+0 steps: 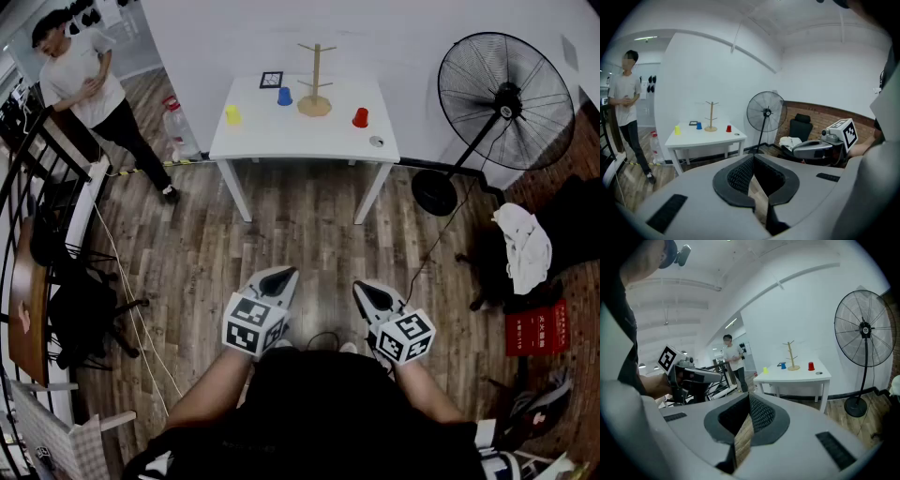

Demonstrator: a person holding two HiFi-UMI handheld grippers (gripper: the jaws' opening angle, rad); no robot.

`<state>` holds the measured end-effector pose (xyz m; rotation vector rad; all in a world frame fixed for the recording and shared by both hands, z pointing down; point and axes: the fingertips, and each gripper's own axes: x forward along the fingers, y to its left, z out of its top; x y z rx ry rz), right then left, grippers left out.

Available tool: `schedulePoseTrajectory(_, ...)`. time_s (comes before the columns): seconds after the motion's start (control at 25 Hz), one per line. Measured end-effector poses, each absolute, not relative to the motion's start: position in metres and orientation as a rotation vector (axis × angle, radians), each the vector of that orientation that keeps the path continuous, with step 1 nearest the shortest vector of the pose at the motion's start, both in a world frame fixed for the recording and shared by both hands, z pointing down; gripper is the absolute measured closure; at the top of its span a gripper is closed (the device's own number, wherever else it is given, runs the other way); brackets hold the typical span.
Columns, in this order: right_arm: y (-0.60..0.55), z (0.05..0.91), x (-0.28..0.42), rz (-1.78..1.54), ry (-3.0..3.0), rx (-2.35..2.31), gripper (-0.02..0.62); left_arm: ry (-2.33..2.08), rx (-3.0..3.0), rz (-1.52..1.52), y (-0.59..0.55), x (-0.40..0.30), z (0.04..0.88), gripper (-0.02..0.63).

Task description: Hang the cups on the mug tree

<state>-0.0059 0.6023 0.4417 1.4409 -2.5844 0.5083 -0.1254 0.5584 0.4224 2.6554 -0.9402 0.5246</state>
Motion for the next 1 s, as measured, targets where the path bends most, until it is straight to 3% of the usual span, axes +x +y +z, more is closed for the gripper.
schedulePoseTrajectory(1.0,0.594,0.44,-0.024,0.497,-2.589,1.411,0.589,-0.902,2.667,0.558,0.549,-0.13,0.428,0.591)
